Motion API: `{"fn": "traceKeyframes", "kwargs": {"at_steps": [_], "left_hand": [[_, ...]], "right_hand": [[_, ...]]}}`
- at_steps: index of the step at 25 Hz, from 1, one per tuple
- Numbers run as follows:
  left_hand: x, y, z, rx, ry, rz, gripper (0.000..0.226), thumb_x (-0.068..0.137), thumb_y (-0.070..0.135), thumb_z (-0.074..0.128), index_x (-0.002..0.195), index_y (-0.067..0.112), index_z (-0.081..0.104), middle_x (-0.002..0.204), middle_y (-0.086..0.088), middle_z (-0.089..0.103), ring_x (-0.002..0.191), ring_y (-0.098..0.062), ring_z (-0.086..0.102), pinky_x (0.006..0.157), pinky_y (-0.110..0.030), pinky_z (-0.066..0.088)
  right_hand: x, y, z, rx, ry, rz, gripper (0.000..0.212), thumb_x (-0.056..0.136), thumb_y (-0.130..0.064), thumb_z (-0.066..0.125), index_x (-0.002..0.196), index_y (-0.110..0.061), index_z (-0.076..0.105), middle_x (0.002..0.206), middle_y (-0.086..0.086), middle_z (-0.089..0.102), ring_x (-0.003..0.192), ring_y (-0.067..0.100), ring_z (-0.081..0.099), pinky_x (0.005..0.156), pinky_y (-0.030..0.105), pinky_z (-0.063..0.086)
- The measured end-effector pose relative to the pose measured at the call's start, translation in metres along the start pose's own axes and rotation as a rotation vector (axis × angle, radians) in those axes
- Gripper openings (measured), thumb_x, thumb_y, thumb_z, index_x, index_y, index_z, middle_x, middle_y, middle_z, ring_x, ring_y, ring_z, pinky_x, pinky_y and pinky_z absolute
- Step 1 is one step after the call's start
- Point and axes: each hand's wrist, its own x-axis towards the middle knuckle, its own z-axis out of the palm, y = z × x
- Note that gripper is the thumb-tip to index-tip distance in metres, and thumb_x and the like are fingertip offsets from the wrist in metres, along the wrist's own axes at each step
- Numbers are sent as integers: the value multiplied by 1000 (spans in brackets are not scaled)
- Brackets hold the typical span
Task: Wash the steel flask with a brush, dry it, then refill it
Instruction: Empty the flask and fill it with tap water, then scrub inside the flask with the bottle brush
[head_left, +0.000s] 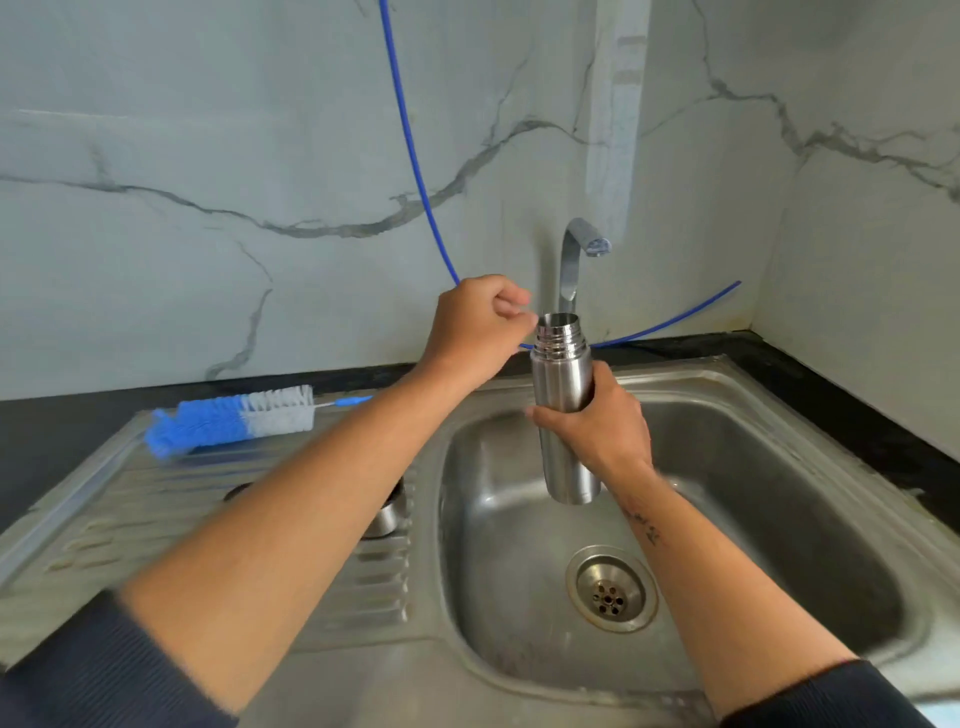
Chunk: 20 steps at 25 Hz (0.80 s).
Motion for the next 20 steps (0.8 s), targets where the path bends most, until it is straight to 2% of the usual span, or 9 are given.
{"fn": "traceKeyframes", "kwargs": {"at_steps": [2, 4, 7, 9, 11, 13, 16, 18, 20], "left_hand": [[-34, 8, -38, -107, 35, -41, 14, 85, 11, 78, 98, 17, 74, 89, -2, 72, 83, -28, 76, 80, -45, 64], [-64, 14, -69, -145, 58, -61, 22, 80, 21, 83, 100, 21, 74, 94, 0, 75, 86, -22, 76, 82, -42, 64], [-106, 18, -91, -34, 7, -47, 60, 66, 41, 92, 120, 28, 69, 110, 12, 74, 99, -1, 71, 87, -22, 57], [-131, 18, -92, 58, -74, -25, 80, 63, 48, 94, 135, 33, 60, 123, 19, 68, 113, 7, 63, 94, -20, 53], [-146, 13, -90, 96, -128, -13, 76, 63, 49, 93, 131, 40, 59, 120, 23, 69, 113, 8, 62, 97, -28, 54], [-155, 7, -93, 83, -145, -34, 69, 66, 42, 94, 126, 41, 61, 112, 23, 72, 106, 7, 66, 94, -32, 57], [-159, 0, -101, 25, -109, -24, 65, 67, 31, 95, 124, 36, 63, 106, 18, 75, 98, 1, 71, 87, -33, 60], [-160, -1, -108, 14, -57, 6, 65, 67, 24, 95, 123, 35, 64, 101, 16, 75, 93, -3, 73, 81, -31, 60], [-158, -6, -121, 29, 26, 38, 68, 64, 23, 96, 123, 36, 64, 99, 15, 75, 91, -5, 73, 78, -32, 60]], "right_hand": [[-6, -18, -3, 88, -26, -81, 63, 62, -54, 90, 111, -31, 56, 96, -15, 68, 91, 11, 67, 80, 37, 57], [-13, -36, -10, 194, -56, -171, 60, 63, -52, 92, 108, -29, 60, 96, -13, 71, 89, 7, 68, 81, 34, 57], [-35, -69, -20, 319, -136, -298, 52, 67, -45, 93, 106, -24, 67, 94, -8, 75, 86, 6, 70, 76, 26, 57], [-55, -88, -22, 390, -220, -348, 47, 69, -41, 93, 106, -22, 71, 93, -5, 77, 87, 10, 73, 75, 26, 57], [-72, -100, -20, 470, -302, -361, 43, 71, -36, 93, 104, -17, 72, 93, -1, 78, 88, 16, 75, 75, 26, 58], [-86, -107, -18, 511, -358, -362, 41, 72, -33, 90, 103, -13, 73, 93, 1, 78, 87, 17, 75, 74, 23, 57], [-93, -113, -12, 495, -407, -379, 45, 72, -42, 90, 104, -16, 73, 94, 1, 78, 89, 16, 74, 77, 25, 57], [-94, -116, -14, 513, -502, -425, 47, 77, -48, 81, 114, -19, 71, 105, 2, 77, 101, 18, 73, 88, 31, 58], [-90, -117, -15, 573, -573, -451, 49, 90, -45, 69, 132, -20, 63, 121, -1, 73, 116, 15, 67, 99, 32, 54]]}}
